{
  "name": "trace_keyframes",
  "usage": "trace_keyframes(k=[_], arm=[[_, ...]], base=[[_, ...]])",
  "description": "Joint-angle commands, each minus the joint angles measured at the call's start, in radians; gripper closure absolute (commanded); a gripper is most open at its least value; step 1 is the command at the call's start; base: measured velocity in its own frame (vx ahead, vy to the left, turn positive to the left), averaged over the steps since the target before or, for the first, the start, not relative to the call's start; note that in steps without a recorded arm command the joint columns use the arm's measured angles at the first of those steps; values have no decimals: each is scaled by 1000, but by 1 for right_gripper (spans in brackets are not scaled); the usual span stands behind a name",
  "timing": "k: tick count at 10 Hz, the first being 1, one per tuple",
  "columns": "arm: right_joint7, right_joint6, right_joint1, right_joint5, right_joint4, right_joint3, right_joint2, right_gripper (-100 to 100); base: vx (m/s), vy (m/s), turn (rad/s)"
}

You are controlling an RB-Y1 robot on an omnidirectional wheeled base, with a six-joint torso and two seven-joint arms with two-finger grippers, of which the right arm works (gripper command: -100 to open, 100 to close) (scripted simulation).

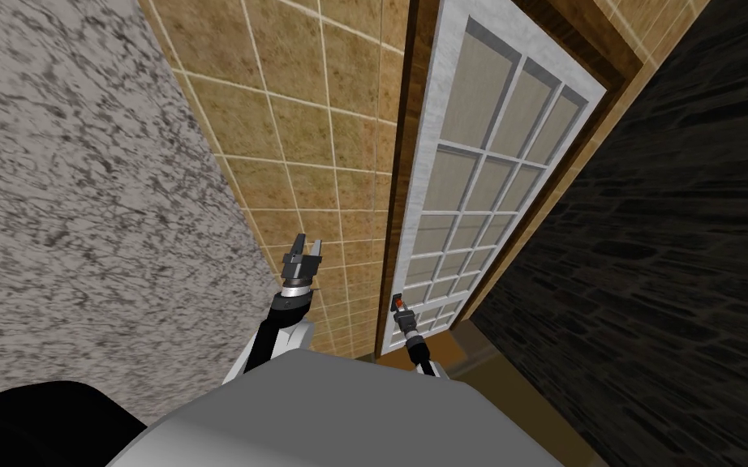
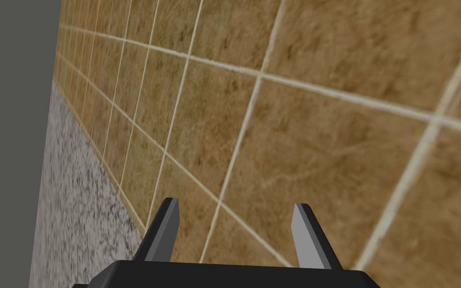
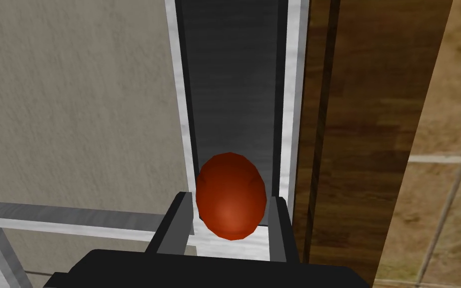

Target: Pull the door open

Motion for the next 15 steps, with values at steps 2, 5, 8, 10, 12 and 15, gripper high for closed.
trace_keyframes(k=[2, 5, 8, 10, 12, 15], arm=[[-14, 50, 19, -33, -22, -11, -20, 100], [-20, 86, 25, -79, -25, -19, -25, 100], [-25, 122, 30, -125, -29, -27, -30, 100], [-31, 146, 36, -176, -32, -35, -35, 100], [-31, 162, 36, -176, -32, -35, -35, 100], [-31, 162, 36, -176, -43, -35, -35, 100]], base=[[-14, -5, 13], [-18, -10, 30], [-17, -1, 26], [-21, -4, 56], [-7, -1, 4], [0, -2, -9]])
